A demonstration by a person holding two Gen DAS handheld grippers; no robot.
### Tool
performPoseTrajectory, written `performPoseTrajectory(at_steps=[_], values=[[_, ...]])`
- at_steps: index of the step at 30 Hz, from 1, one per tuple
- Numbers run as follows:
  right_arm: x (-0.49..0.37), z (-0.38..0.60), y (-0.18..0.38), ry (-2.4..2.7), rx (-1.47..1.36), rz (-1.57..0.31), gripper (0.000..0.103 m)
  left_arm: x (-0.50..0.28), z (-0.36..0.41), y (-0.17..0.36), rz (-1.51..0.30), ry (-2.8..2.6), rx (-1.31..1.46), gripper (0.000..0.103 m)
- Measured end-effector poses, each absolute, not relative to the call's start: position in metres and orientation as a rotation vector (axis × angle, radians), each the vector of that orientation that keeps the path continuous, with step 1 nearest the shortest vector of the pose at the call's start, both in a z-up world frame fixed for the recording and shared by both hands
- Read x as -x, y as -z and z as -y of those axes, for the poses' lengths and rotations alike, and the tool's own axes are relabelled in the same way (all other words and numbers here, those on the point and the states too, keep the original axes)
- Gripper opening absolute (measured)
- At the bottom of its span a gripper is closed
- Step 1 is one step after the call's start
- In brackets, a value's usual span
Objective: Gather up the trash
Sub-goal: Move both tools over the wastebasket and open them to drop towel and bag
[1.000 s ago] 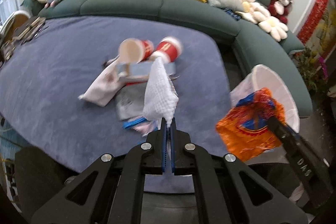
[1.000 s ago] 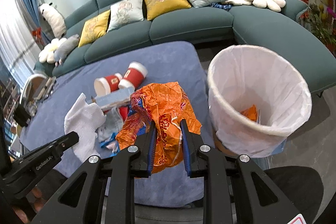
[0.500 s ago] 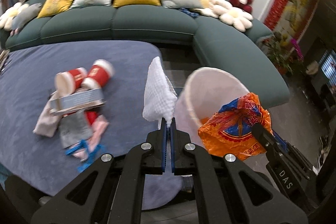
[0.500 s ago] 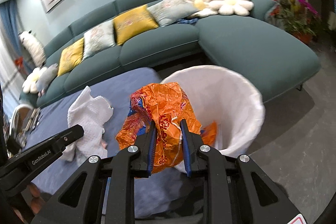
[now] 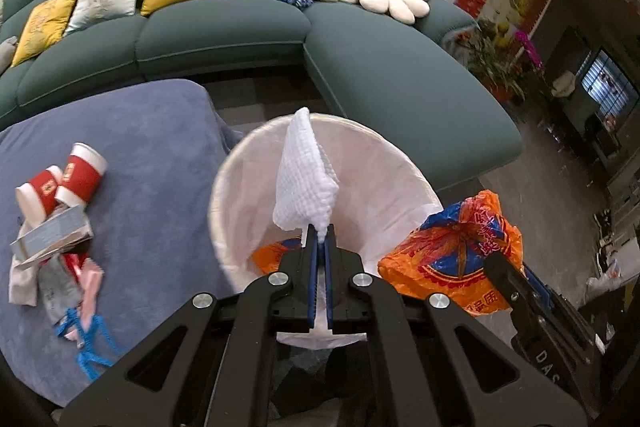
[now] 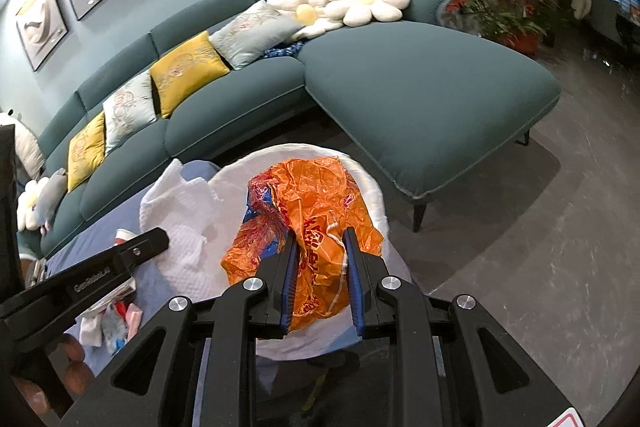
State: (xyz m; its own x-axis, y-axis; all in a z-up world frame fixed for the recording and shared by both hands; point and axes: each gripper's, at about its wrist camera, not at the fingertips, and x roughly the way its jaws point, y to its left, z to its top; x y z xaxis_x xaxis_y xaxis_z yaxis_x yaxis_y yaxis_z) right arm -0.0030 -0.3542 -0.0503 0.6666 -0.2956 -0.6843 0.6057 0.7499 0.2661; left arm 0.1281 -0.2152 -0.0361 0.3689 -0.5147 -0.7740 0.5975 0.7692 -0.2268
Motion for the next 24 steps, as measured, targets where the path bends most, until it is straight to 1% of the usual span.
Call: performPoseTrajectory(at_steps=[3,4,5,7,11,19,24], values=[[0.0,0.362,0.056,0.539,-0.521,-0.667,0.021,-0.132,0.222,0.041,-0.96,0.694,-0.09,0.007],[-0.001,0.364,0.056,0.539,-0.522,-0.667,0.021,-0.134,0.222,0.043,-0.964,0.692,-0.083,0.015],[-0.002,0.366,0.057,0.538,-0.524,-0.667,0.021,-0.136,0.223,0.043,-0.966,0.686,-0.079,0.026],[-0.001,0.361,0.058,0.537,-0.526,-0.666,0.022,-0.138,0.22,0.043,-0.957,0.66,-0.071,0.035],[-0.005,0.36,0.06,0.53,-0.525,-0.667,0.022,-0.142,0.213,0.046,-0.956,0.632,-0.071,0.039],[-0.014,0.36,0.064,0.506,-0.503,-0.668,0.025,-0.149,0.191,0.053,-0.978,0.575,-0.033,0.041],[-0.029,0.355,0.065,0.488,-0.475,-0.675,0.026,-0.15,0.177,0.056,-0.981,0.54,-0.029,0.047]])
